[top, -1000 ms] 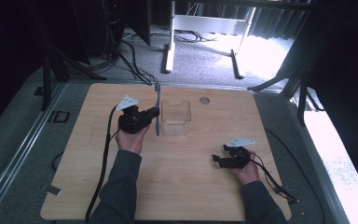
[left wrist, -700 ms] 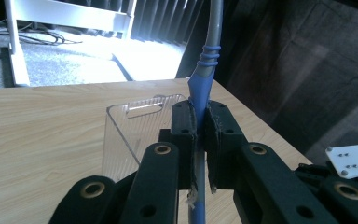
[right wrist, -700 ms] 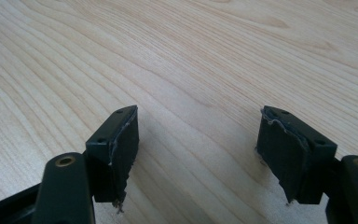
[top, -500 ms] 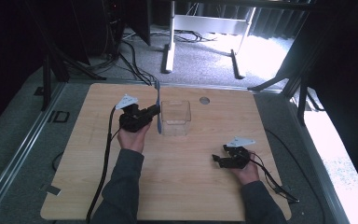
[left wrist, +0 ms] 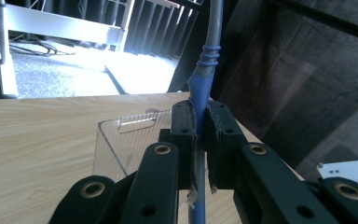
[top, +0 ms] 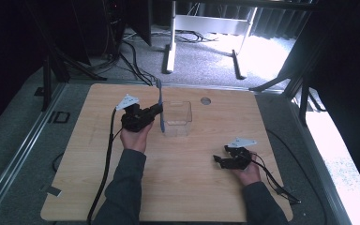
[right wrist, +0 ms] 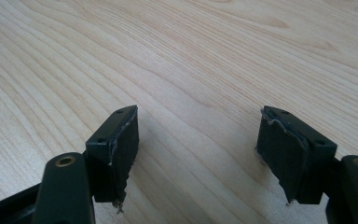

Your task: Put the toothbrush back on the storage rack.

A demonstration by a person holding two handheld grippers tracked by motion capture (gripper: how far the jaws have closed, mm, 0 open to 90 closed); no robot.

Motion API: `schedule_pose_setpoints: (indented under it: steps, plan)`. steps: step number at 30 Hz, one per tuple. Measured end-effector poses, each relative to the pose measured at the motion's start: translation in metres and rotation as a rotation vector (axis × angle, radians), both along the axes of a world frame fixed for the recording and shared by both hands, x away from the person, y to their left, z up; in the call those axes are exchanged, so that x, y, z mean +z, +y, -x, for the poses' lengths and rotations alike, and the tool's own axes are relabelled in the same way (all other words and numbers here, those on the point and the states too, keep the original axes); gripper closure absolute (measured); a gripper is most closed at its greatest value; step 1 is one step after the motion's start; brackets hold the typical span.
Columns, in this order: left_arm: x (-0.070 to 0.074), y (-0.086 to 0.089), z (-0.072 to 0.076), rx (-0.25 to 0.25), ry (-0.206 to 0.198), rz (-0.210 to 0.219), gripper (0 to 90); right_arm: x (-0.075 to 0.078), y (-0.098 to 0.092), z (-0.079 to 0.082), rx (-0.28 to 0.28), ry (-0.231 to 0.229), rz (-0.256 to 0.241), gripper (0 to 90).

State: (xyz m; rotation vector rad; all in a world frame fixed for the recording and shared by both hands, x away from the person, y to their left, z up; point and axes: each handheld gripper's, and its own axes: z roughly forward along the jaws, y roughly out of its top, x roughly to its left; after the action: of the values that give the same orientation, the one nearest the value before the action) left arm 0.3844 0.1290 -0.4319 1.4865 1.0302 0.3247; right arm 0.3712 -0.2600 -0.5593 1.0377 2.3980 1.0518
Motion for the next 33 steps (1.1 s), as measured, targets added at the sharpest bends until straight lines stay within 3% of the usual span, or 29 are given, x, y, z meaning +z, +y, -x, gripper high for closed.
schedule_pose_setpoints:
  steps: [33]
  plan:
    - [-0.004, -0.010, -0.015, 0.054, -0.033, 0.034, 82.6, 0.000, 0.000, -0.001, 0.003, 0.000, 0.001, 28.9]
